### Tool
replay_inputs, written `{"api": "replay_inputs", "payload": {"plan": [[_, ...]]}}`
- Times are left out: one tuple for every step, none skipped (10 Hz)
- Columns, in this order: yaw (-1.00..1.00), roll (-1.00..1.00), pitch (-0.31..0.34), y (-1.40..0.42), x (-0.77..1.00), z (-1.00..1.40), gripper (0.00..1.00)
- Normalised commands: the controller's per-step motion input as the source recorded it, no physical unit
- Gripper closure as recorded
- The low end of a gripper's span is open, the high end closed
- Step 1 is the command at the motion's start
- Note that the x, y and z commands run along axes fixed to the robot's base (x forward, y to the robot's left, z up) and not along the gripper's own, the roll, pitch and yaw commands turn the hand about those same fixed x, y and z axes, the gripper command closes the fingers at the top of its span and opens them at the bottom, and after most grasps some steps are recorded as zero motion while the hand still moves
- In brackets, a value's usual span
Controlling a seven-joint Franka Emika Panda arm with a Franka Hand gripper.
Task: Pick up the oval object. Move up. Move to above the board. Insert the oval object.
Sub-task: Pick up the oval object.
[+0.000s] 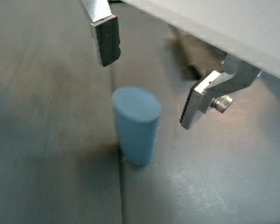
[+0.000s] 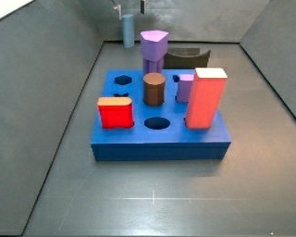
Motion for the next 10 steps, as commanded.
{"api": "replay_inputs", "payload": {"plan": [[0.71,-0.11,-0.139,0.36,-0.13,-0.43,0.00],[0.44,0.00,-0.034,0.13,0.00,-0.33,0.00],[0.24,0.00,0.000,0.02,0.00,-0.45,0.00],[0.00,-0.03,0.000,0.00,0.18,-0.43,0.00],[-0.21,-0.01,0.000,0.00,0.14,-0.32,0.00],[-0.22,0.00,0.000,0.00,0.06,-0.25,0.00],[-0.07,0.00,0.000,0.00,0.00,-0.13,0.00],[0.00,0.00,-0.023,0.00,-0.07,-0.07,0.00],[0.00,0.00,-0.004,0.00,0.00,-0.03,0.00],[0.00,0.00,0.000,0.00,0.00,0.00,0.00]]}}
